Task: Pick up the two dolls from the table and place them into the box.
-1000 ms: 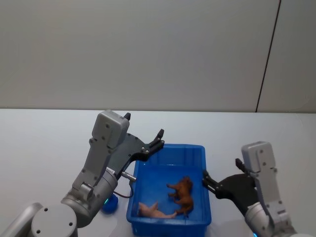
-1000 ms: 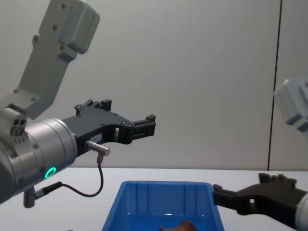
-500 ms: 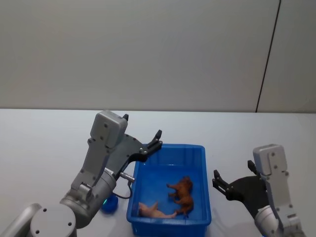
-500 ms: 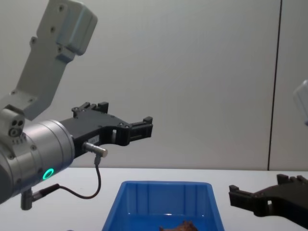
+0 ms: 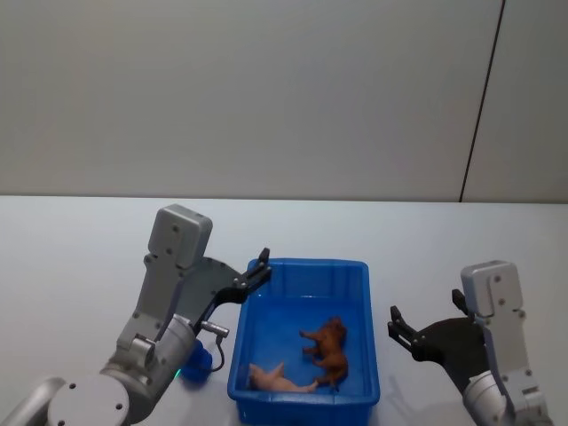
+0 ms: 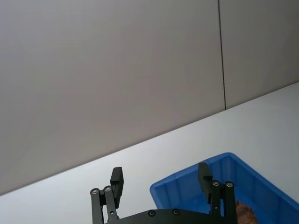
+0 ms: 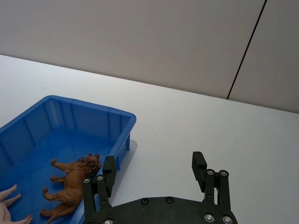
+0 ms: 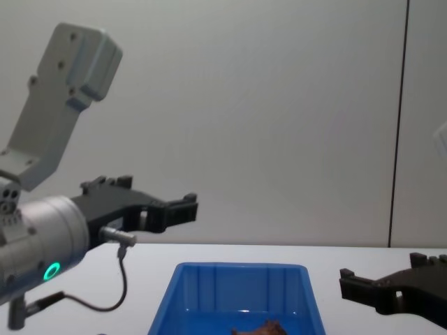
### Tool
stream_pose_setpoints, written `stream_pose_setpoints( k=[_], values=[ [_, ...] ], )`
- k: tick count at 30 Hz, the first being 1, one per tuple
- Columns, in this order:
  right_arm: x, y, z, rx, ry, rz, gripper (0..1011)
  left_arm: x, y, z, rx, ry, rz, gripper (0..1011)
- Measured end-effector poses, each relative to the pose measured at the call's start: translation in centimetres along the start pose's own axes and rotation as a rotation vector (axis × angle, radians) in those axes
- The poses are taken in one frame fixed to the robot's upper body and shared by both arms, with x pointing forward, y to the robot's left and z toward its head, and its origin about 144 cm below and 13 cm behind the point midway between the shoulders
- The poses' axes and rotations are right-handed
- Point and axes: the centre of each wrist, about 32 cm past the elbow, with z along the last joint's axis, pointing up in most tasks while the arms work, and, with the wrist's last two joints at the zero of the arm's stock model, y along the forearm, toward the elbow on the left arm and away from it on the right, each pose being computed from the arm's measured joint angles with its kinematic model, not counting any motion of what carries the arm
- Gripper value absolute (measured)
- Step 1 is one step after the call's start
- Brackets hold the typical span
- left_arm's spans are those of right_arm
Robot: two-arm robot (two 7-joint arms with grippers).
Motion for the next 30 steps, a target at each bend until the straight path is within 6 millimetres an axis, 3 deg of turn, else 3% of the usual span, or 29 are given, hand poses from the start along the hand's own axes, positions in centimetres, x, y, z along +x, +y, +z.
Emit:
stream_pose_setpoints(
  k=[30],
  values=[
    [0.1, -0.1, 0.0, 0.000, -0.001, -0.006, 1001, 1.5, 2.0, -4.2, 0.268, 0.082, 0.134, 1002]
  ],
)
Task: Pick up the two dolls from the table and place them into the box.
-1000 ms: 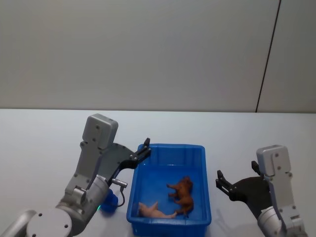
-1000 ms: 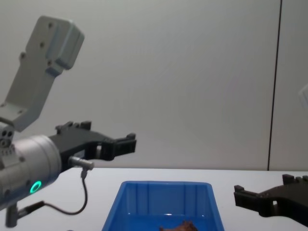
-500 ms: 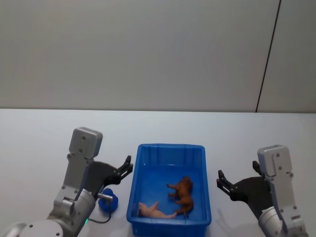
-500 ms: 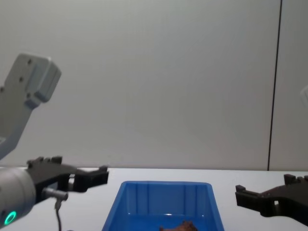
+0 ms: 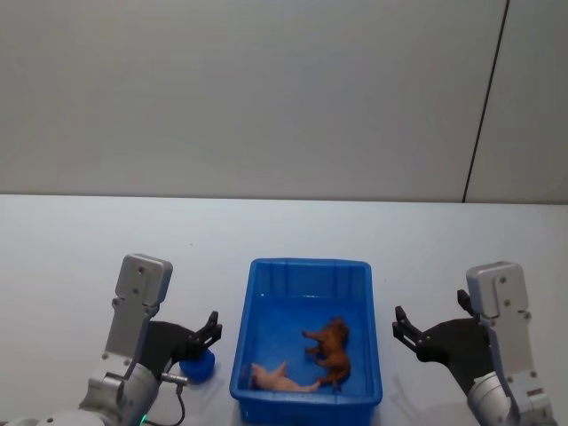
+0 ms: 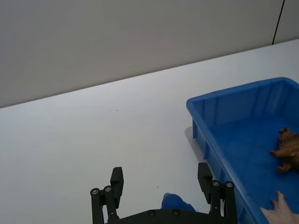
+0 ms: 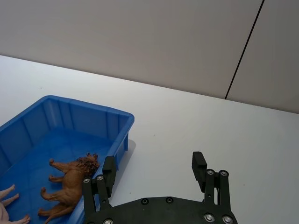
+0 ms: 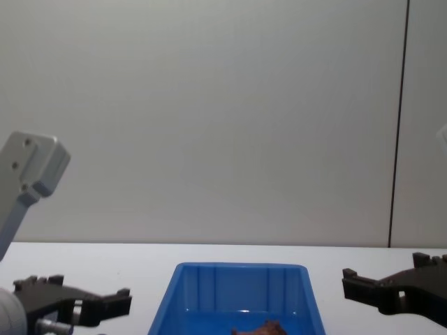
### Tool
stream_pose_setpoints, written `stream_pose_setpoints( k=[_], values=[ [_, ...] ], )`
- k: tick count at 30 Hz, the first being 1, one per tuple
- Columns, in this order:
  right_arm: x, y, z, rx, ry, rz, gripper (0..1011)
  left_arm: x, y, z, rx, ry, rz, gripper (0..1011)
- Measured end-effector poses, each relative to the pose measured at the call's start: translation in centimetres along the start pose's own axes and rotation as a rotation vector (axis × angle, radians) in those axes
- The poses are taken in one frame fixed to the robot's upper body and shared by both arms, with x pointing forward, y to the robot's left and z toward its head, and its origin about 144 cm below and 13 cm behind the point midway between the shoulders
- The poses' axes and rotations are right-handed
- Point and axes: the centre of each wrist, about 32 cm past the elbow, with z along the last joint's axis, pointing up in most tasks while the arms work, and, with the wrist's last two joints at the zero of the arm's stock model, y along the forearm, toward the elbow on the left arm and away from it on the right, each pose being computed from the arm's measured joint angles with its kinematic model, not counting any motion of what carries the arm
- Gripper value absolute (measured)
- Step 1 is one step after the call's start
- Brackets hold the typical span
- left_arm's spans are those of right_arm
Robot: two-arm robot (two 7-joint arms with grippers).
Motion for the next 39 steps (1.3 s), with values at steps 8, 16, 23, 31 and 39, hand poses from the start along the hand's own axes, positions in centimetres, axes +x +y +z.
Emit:
stream_pose_setpoints(
  k=[8, 16, 23, 31, 39],
  values=[
    [0.0, 0.0, 0.0, 0.000, 0.000, 0.000, 1001, 0.4, -0.2, -0.9, 0.048, -0.001, 0.006, 1002],
    [0.0, 0.0, 0.0, 0.000, 0.000, 0.000, 1001, 0.6, -0.4, -1.5, 0.080, -0.001, -0.007, 1002],
    [0.0, 0.0, 0.0, 0.000, 0.000, 0.000, 1001, 0.8, -0.7, -1.8, 0.093, -0.001, -0.022, 1002],
    [0.0, 0.0, 0.0, 0.000, 0.000, 0.000, 1001, 0.9, -1.1, -2.1, 0.106, 0.002, -0.036, 1002],
    [0.0, 0.0, 0.0, 0.000, 0.000, 0.000, 1001, 0.9, -1.5, -2.5, 0.118, 0.004, -0.048, 981]
  ],
)
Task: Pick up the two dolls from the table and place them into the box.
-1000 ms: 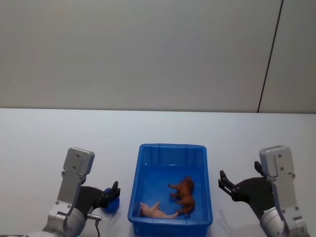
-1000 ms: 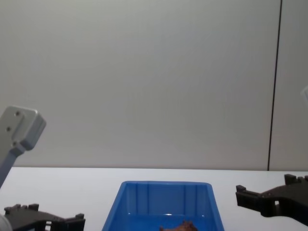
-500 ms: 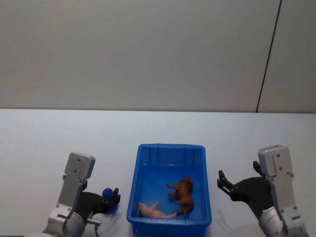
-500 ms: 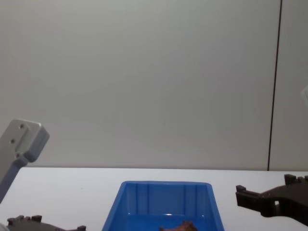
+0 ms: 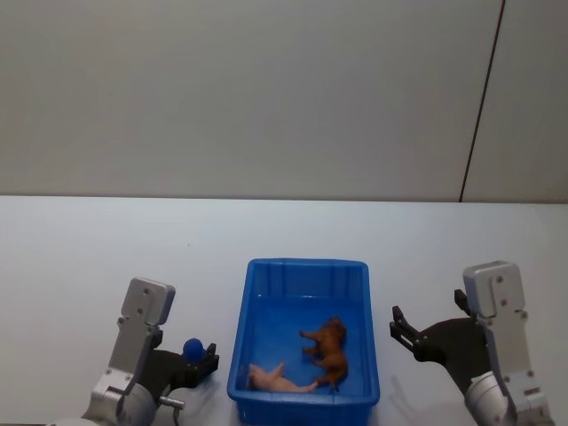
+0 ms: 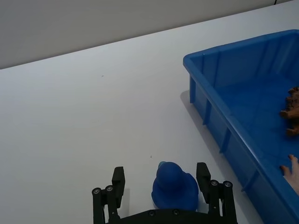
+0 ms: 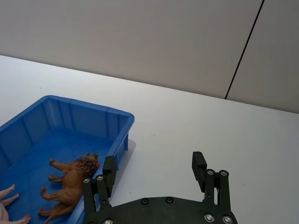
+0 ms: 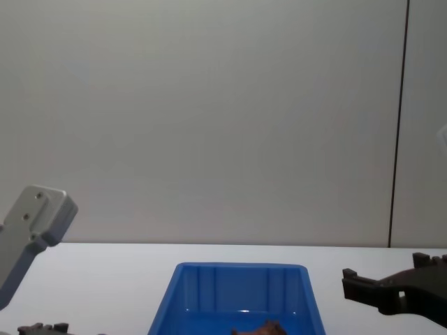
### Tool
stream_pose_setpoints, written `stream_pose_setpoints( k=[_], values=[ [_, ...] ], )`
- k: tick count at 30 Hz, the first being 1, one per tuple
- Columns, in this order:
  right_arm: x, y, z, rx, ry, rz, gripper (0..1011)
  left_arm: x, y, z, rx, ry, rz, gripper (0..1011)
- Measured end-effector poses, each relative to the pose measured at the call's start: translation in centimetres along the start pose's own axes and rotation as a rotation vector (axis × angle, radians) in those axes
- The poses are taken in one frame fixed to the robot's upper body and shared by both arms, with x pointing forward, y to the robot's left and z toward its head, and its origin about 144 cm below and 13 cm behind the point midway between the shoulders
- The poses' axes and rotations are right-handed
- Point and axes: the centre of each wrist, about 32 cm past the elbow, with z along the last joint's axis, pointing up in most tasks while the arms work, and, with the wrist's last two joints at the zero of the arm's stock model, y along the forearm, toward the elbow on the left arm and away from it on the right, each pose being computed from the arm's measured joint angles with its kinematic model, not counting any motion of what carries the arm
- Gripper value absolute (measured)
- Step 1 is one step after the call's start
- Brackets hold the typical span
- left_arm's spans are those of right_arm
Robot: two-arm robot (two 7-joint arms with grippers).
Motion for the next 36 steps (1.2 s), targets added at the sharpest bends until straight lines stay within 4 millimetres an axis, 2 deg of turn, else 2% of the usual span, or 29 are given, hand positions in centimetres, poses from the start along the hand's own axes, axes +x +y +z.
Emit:
stream_pose_setpoints(
  k=[4, 6, 7, 9, 12, 15, 18, 23, 36],
  values=[
    [0.00, 0.00, 0.00, 0.000, 0.000, 0.000, 1001, 0.03, -0.18, -0.12, 0.005, 0.001, -0.005, 907],
    [0.00, 0.00, 0.00, 0.000, 0.000, 0.000, 1001, 0.05, -0.28, -0.20, 0.007, 0.001, -0.009, 834],
    [0.00, 0.00, 0.00, 0.000, 0.000, 0.000, 1001, 0.06, -0.34, -0.27, 0.008, 0.001, -0.011, 834],
    [0.00, 0.00, 0.00, 0.000, 0.000, 0.000, 1001, 0.08, -0.40, -0.31, 0.007, 0.000, -0.013, 745],
    [0.00, 0.00, 0.00, 0.000, 0.000, 0.000, 1001, 0.12, -0.52, -0.43, 0.008, -0.001, -0.017, 685],
    [0.00, 0.00, 0.00, 0.000, 0.000, 0.000, 1001, 0.17, -0.63, -0.55, 0.009, 0.000, -0.021, 545],
    [0.00, 0.00, 0.00, 0.000, 0.000, 0.000, 1001, 0.20, -0.70, -0.61, 0.008, 0.001, -0.024, 484],
    [0.00, 0.00, 0.00, 0.000, 0.000, 0.000, 1001, 0.27, -0.85, -0.72, 0.006, 0.002, -0.031, 312],
    [0.00, 0.00, 0.00, 0.000, 0.000, 0.000, 1001, 0.33, -0.81, -0.51, -0.028, 0.000, -0.044, 216]
  ],
)
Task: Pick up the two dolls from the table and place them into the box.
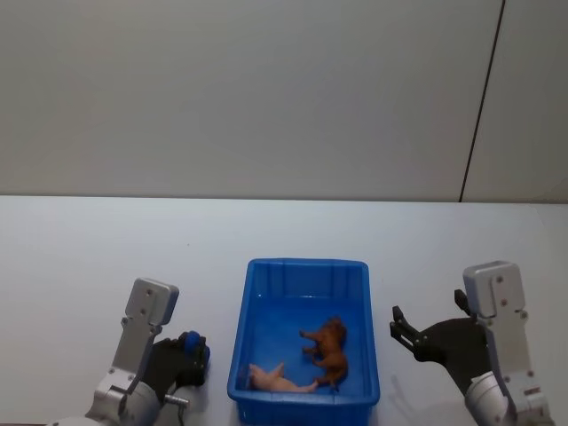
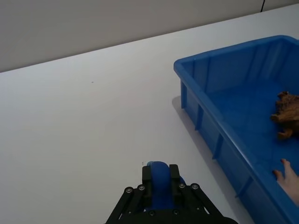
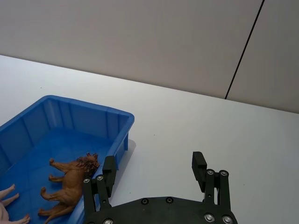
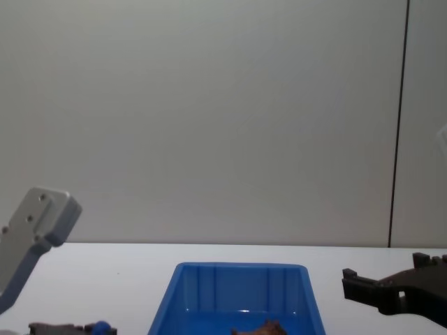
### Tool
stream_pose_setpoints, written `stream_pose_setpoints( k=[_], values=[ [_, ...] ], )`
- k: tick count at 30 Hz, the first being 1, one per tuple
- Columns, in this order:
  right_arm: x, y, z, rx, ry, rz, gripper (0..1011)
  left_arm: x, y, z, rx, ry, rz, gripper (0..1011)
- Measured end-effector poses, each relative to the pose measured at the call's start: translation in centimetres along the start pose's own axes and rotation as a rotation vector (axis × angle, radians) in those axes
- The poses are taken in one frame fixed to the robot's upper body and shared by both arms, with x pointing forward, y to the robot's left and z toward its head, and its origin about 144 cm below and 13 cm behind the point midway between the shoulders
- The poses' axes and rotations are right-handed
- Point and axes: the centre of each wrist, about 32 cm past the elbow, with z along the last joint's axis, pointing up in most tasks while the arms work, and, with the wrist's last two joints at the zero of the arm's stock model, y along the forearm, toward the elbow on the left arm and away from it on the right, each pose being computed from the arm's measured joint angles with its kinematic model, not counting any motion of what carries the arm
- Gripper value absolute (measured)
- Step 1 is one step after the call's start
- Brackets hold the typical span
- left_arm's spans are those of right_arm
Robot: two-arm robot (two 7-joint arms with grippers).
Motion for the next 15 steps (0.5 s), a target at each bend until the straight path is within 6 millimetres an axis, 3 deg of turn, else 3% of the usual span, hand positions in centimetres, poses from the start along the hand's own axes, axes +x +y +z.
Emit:
stream_pose_setpoints(
  k=[15],
  values=[
    [0.0, 0.0, 0.0, 0.000, 0.000, 0.000, 1001, -0.5, 1.9, 3.3, -0.143, -0.064, -0.009, 141]
  ],
)
